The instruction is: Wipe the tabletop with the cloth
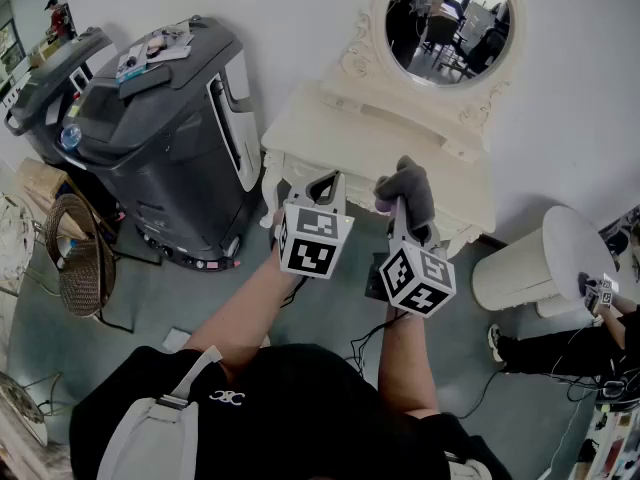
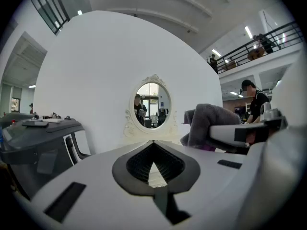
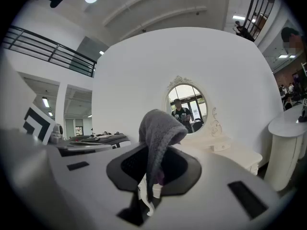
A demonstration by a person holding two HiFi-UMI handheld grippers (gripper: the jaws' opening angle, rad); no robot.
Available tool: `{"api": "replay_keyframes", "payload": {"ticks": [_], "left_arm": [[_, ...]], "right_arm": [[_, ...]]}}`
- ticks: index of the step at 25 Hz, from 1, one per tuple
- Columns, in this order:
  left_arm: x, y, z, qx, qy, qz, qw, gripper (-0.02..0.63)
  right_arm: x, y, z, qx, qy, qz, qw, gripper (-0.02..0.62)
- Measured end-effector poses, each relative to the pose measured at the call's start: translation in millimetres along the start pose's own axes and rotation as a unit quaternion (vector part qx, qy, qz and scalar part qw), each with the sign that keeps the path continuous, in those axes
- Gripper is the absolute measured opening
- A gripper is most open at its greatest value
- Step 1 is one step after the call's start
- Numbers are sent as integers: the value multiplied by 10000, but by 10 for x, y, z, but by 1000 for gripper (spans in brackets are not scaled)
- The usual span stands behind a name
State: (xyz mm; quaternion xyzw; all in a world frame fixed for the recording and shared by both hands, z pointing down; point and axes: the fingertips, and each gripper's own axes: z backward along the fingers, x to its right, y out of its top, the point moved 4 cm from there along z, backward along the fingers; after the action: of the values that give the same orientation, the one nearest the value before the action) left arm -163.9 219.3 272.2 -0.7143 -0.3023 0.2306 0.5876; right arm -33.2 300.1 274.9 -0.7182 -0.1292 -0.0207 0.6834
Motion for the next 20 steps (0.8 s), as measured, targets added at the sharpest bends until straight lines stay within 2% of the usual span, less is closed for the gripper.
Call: {"api": "replay_keyframes", "payload": {"ticks": [3, 10, 20], "left_arm": [[-23, -65, -31, -73, -212, 267, 9994, -2], [-179, -93, 5, -52, -432, 304, 9986, -2], [-544, -170, -17, -106, -844, 343, 9958, -2]], "right_arm": [[-68, -14, -36, 31, -30, -6, 10000, 55], [-264, -64, -62, 47, -10, -305, 9995, 57], [-556, -172, -120, 99, -440, -340, 9984, 56]]}}
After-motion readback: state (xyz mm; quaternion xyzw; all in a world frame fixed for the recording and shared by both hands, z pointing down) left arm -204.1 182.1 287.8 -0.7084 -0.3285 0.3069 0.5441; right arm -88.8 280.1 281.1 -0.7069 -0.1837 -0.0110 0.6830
